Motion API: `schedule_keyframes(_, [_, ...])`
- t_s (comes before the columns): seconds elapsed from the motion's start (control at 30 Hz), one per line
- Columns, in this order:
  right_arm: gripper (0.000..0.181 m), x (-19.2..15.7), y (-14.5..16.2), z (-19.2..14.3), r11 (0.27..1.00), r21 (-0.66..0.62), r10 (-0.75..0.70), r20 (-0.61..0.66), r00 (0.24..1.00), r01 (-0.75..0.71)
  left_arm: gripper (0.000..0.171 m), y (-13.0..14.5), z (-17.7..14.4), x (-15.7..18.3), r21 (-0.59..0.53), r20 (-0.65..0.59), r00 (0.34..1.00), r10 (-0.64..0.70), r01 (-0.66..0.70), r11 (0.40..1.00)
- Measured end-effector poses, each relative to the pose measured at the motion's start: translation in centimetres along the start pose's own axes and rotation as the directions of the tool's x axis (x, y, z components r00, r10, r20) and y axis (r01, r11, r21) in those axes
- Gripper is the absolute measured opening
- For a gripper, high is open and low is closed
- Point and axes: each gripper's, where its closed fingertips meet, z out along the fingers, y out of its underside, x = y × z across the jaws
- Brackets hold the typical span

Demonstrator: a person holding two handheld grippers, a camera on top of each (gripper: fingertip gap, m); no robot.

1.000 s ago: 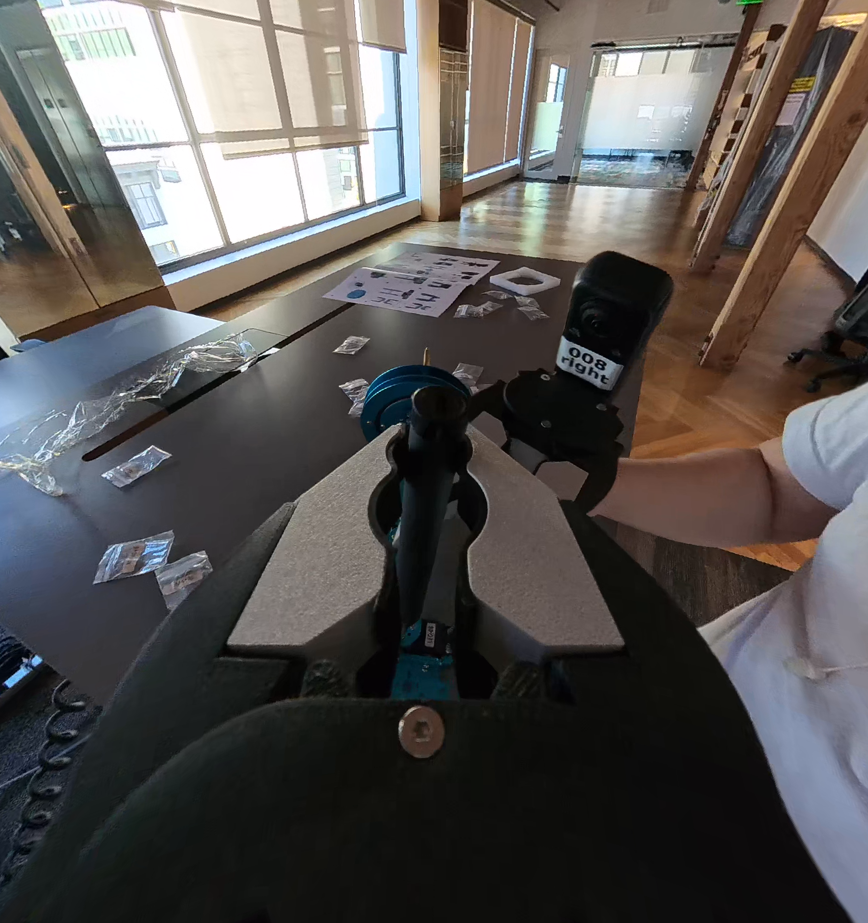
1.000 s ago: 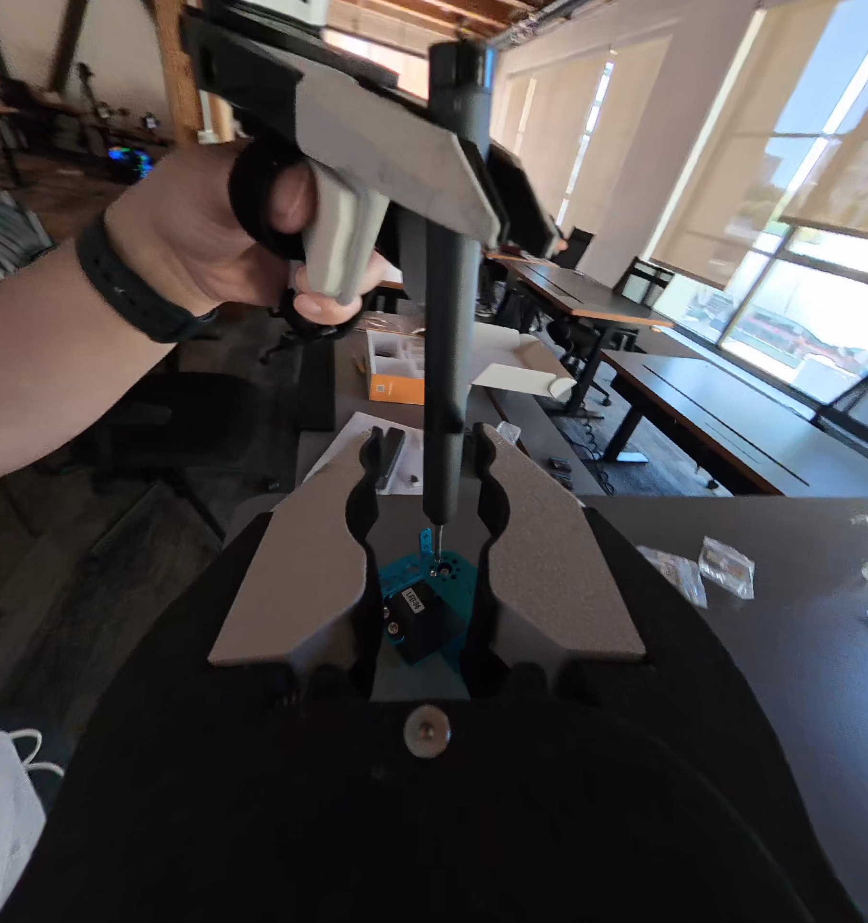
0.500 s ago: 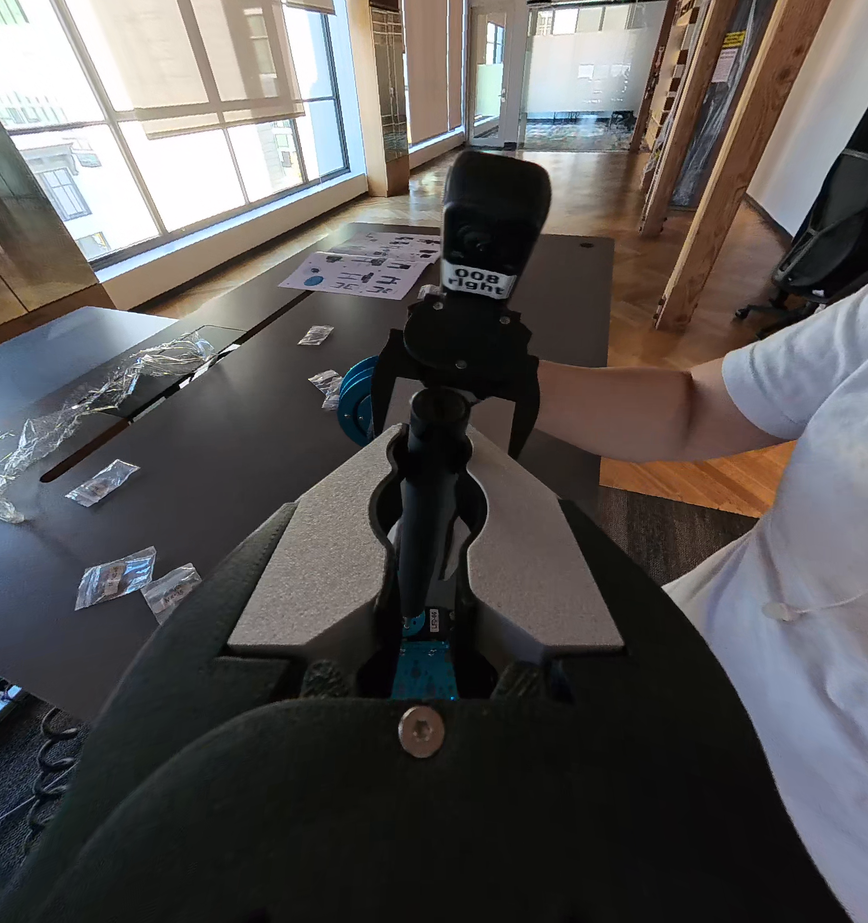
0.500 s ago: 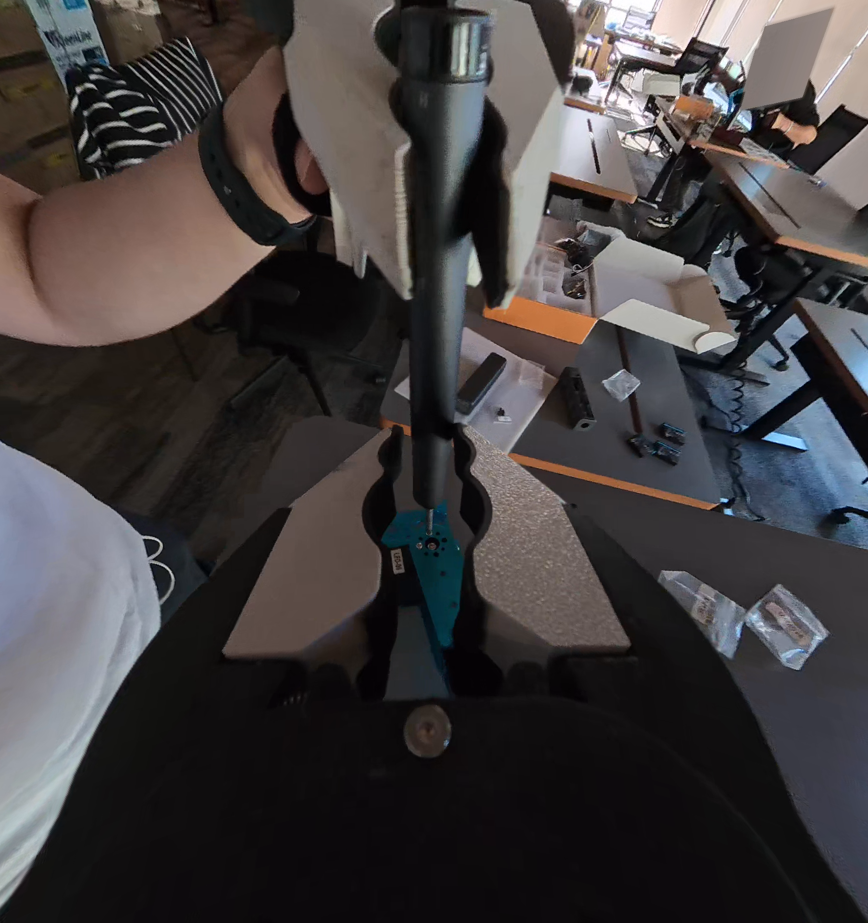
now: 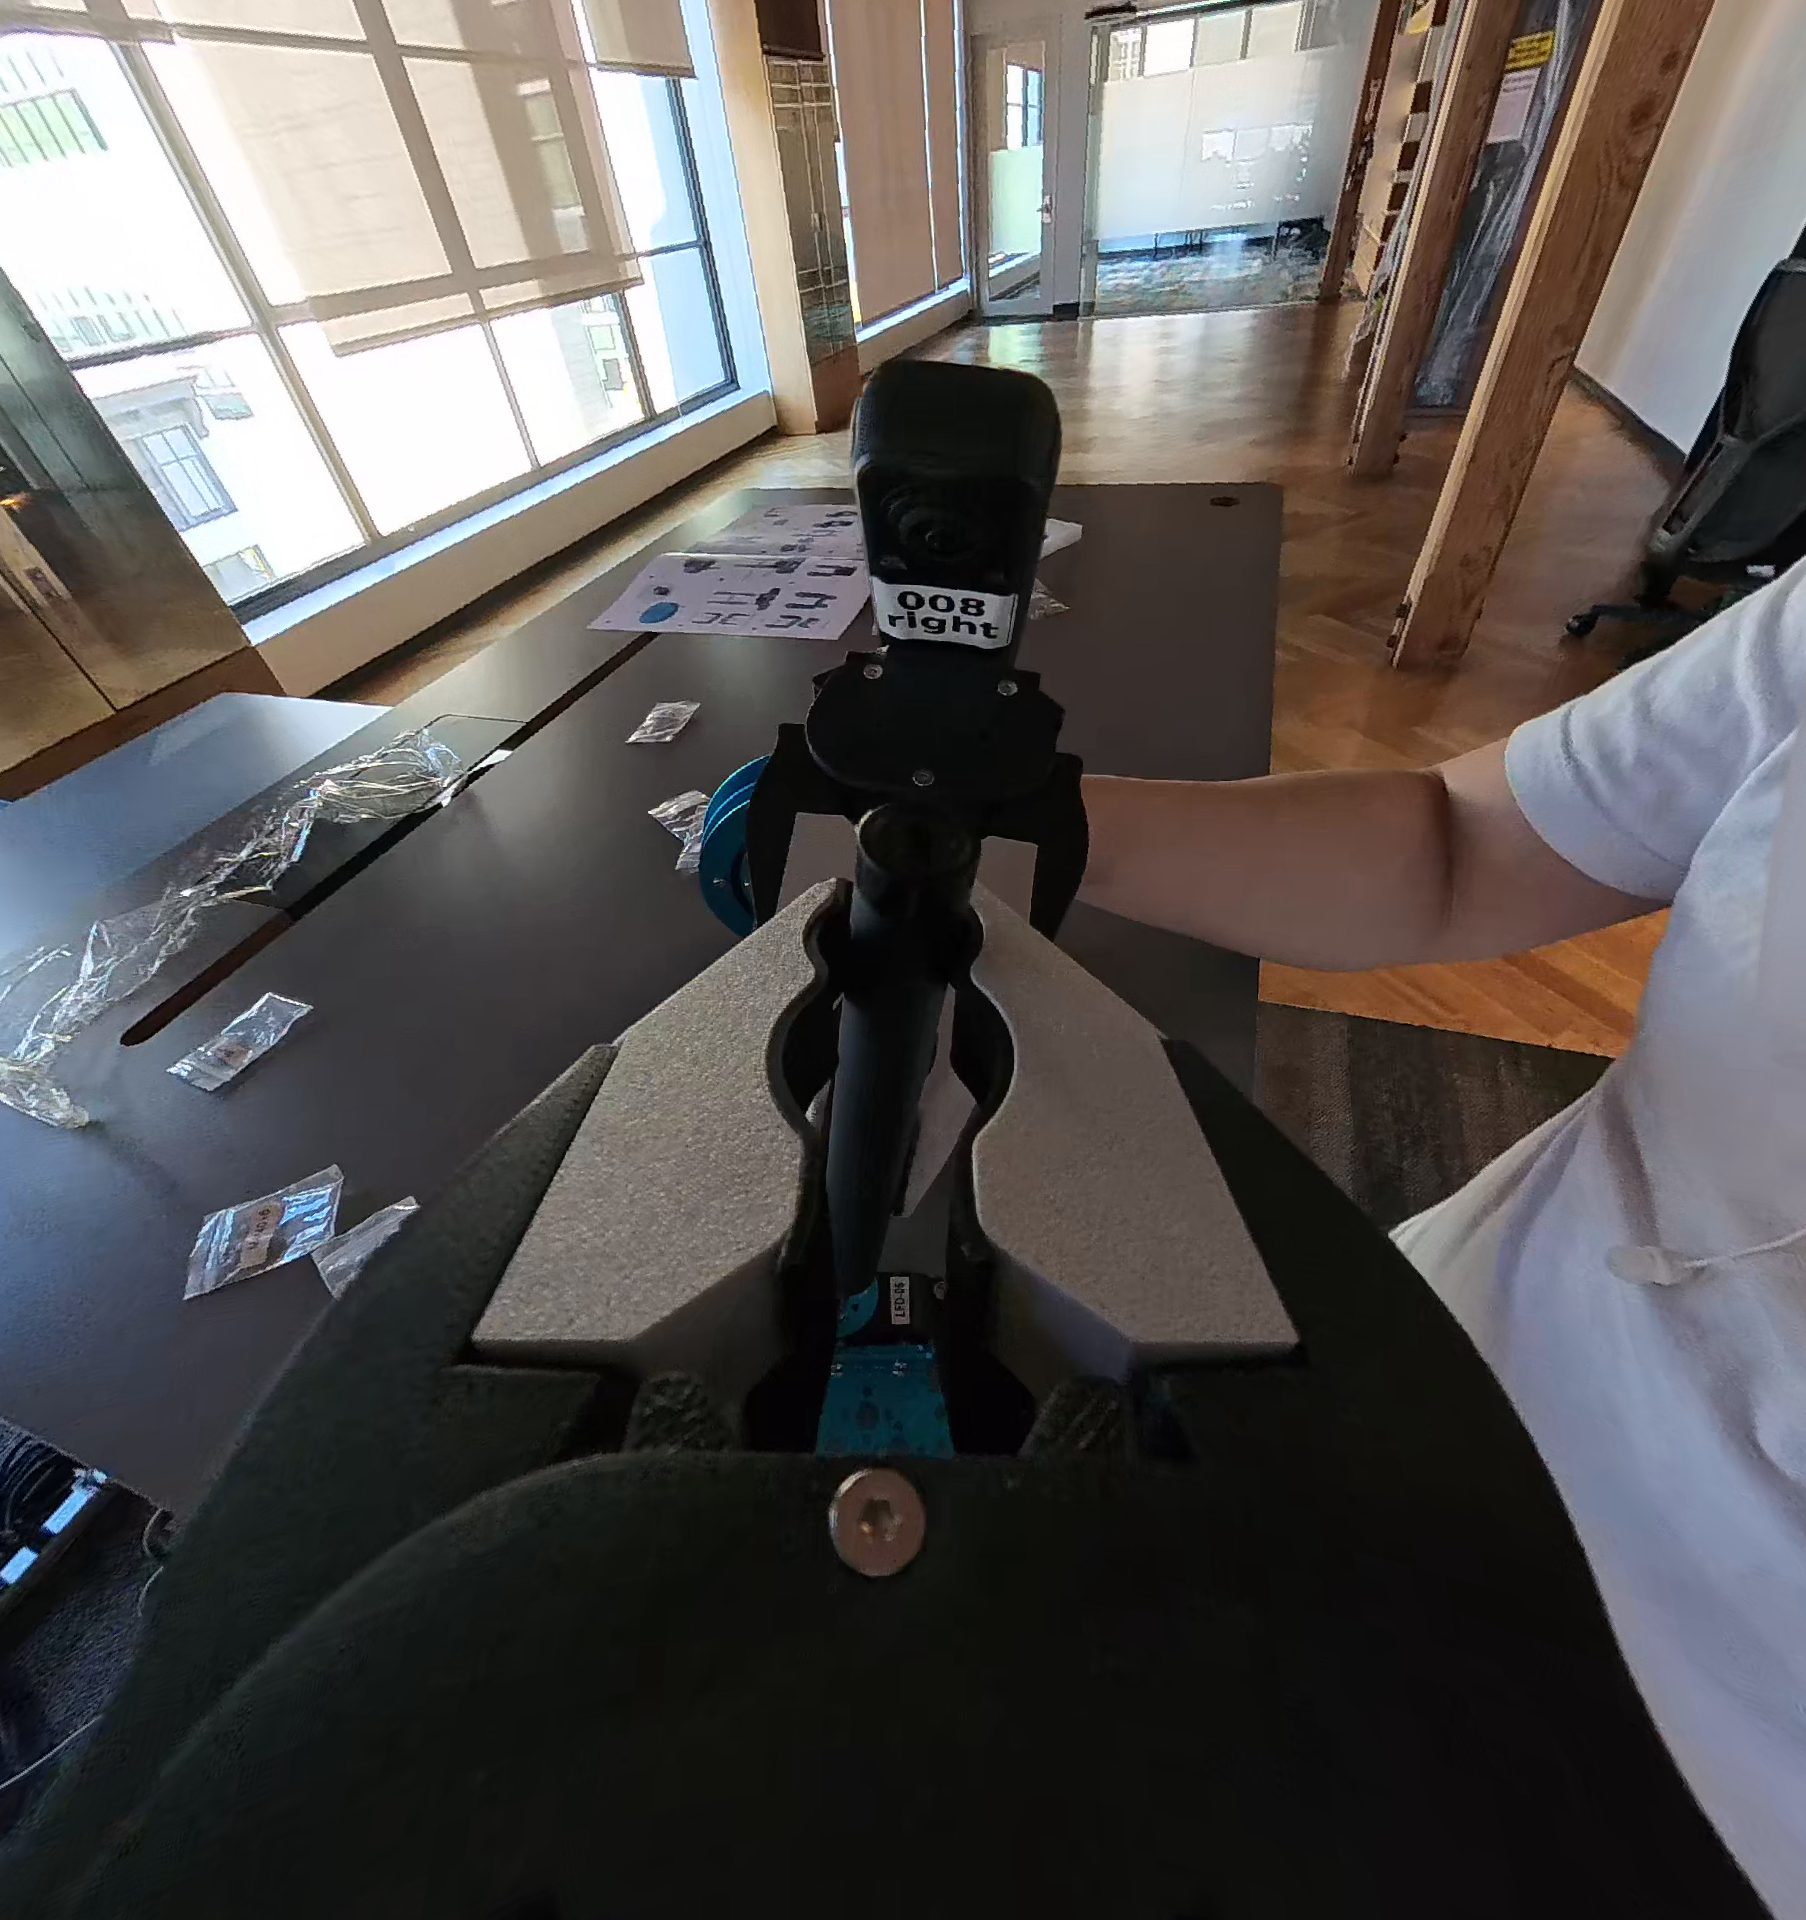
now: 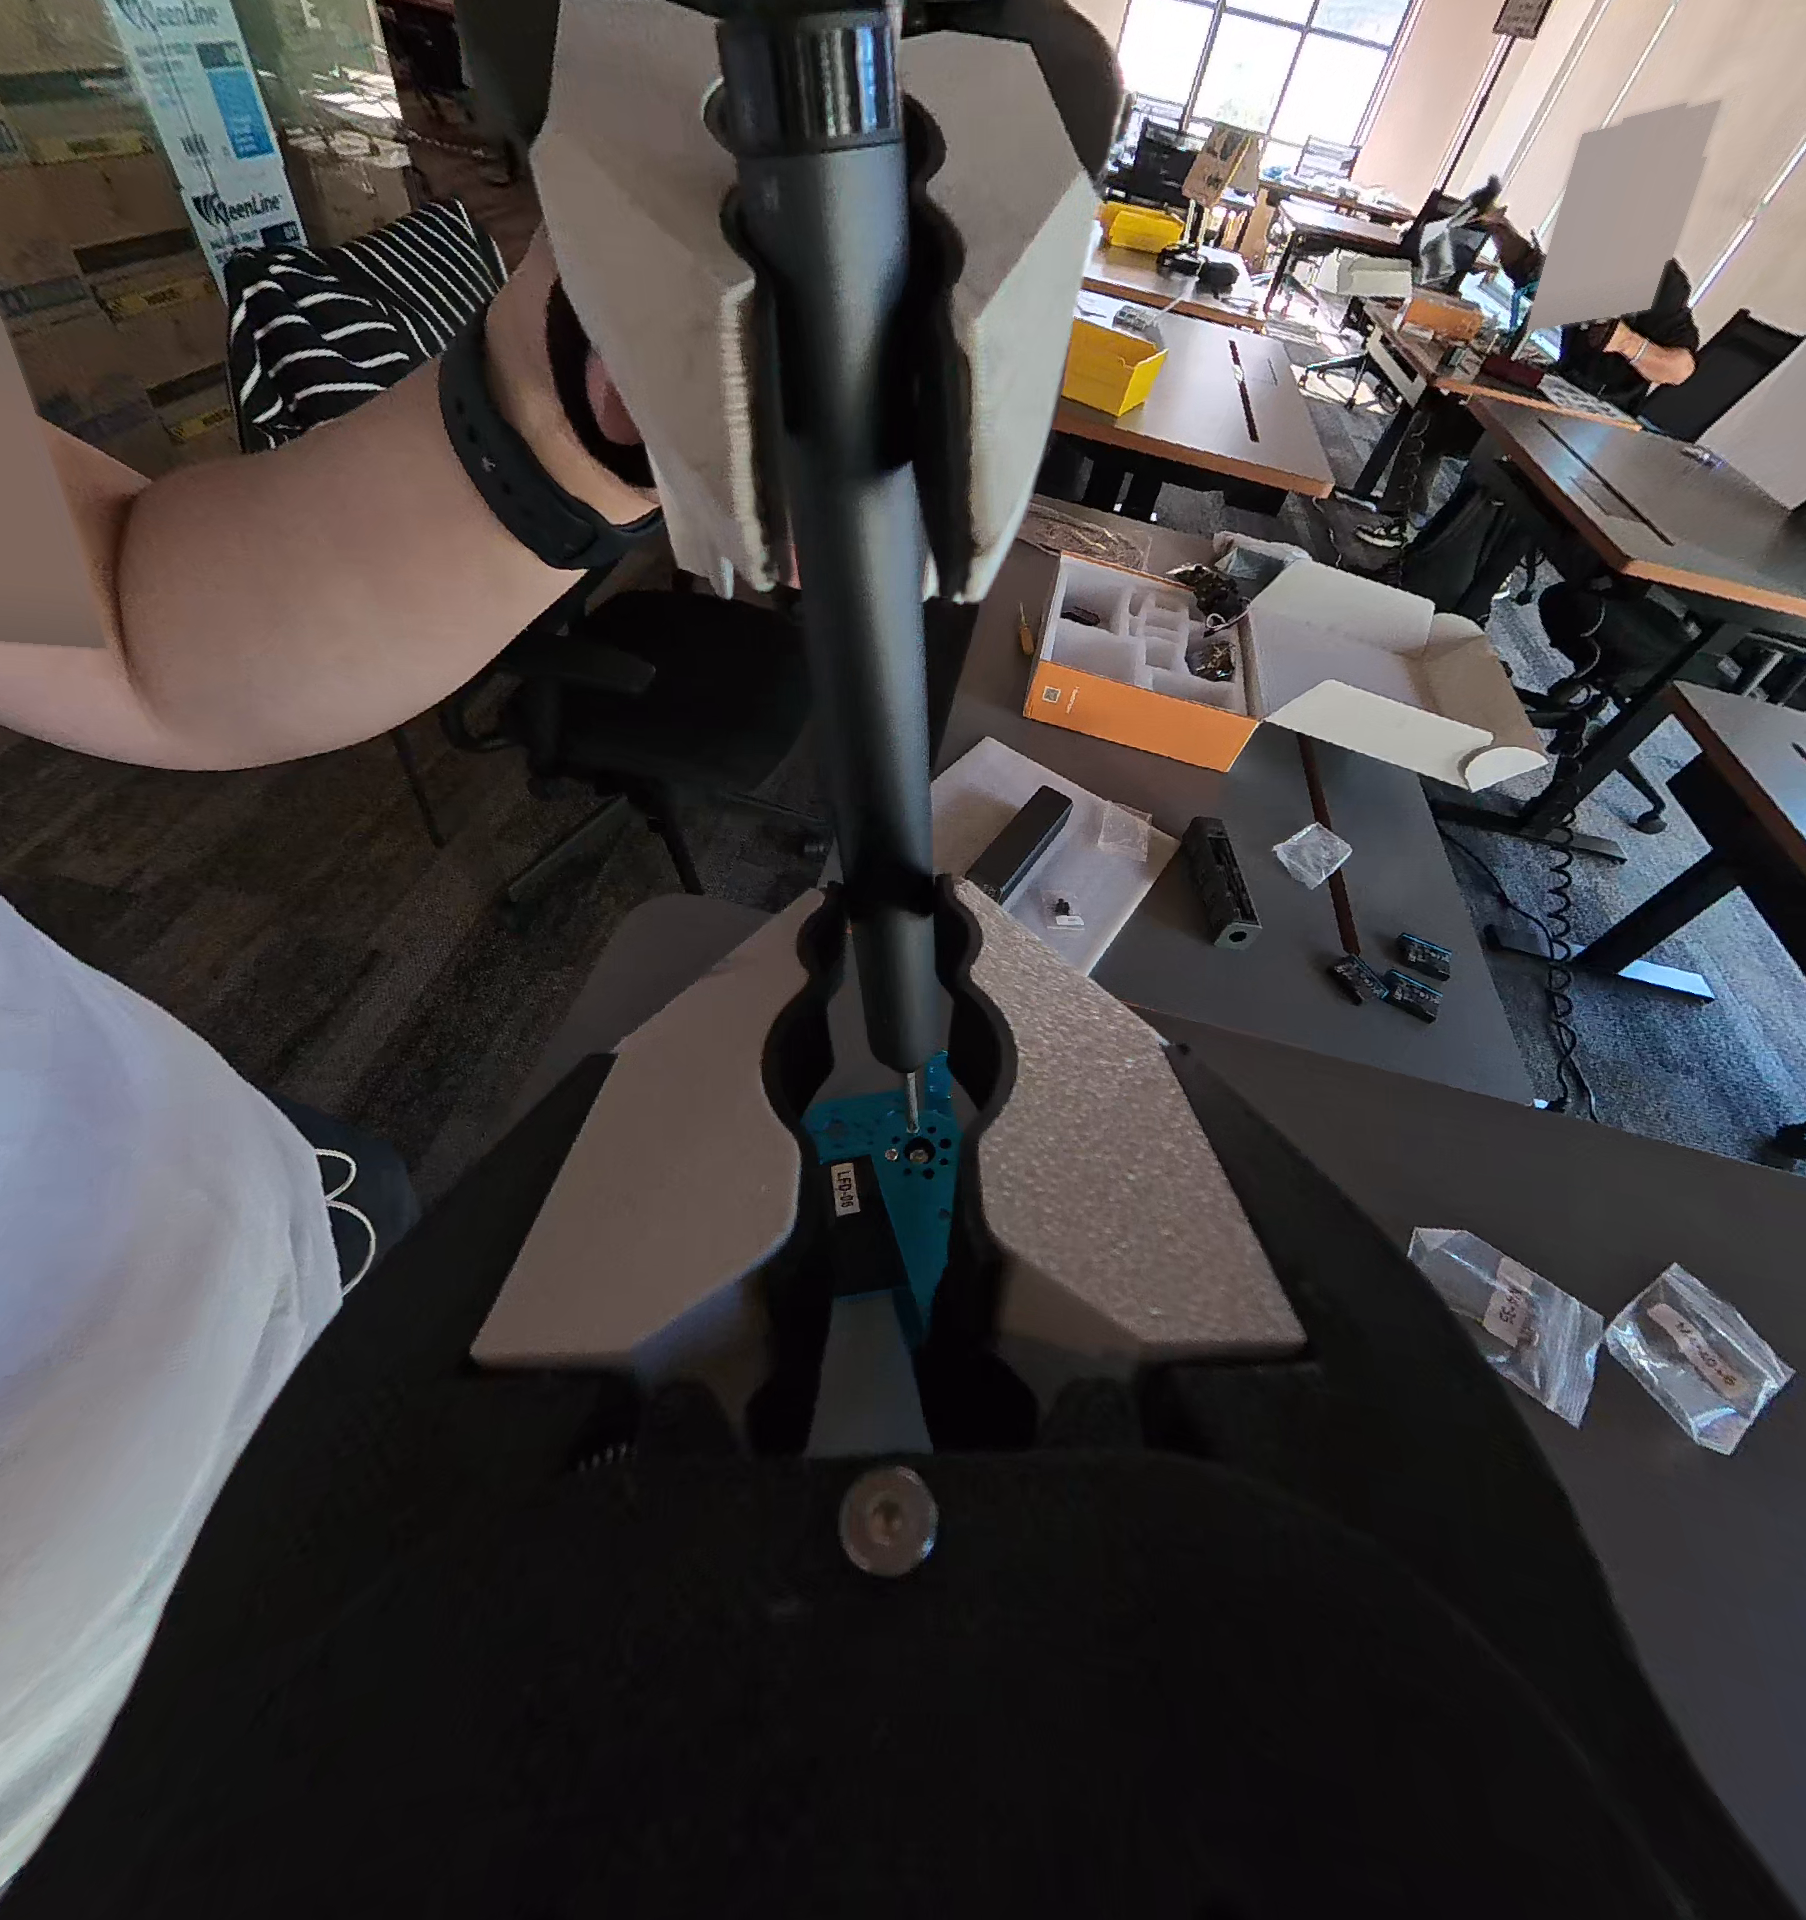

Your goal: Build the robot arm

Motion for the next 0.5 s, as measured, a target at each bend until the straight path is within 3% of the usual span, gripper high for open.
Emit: schedule_keyframes(0.5, [0.016,-0.01,-0.05,0.27,1.000,-0.010,-0.013,-0.002,1.000,0.013,0.015,0.05,-0.50,-0.09,0.025,-0.005,1.000,0.001,-0.001,1.000])
